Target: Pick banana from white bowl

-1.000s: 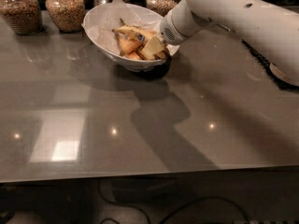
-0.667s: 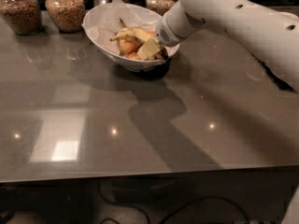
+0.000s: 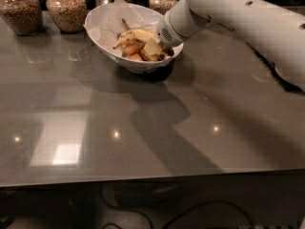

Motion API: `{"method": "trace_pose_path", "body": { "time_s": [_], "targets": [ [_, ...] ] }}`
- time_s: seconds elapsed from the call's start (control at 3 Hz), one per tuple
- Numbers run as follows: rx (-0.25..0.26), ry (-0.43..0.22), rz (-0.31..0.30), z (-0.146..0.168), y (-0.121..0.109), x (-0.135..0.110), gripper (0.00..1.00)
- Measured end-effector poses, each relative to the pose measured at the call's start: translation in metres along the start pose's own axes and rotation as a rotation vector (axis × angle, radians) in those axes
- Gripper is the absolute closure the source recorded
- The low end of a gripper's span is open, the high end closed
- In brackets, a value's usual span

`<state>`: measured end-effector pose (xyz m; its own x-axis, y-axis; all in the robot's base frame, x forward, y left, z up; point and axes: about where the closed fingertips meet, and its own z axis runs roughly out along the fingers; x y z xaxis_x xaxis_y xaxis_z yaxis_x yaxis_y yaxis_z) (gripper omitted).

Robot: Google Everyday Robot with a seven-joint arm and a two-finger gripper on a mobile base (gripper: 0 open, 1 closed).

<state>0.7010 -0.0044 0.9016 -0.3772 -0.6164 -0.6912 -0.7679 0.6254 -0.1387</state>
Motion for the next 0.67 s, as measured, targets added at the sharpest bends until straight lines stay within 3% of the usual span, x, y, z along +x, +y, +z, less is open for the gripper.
{"method": "trace_pose_path", "body": {
  "time_s": [0.33, 0.67],
  "targets": [
    [0.019, -0.054, -0.03, -0.043, 0.008, -0.01, 1.0],
    [0.05, -0.108, -0.093, -0.097, 0.02, -0.014, 1.0]
  ]
}}
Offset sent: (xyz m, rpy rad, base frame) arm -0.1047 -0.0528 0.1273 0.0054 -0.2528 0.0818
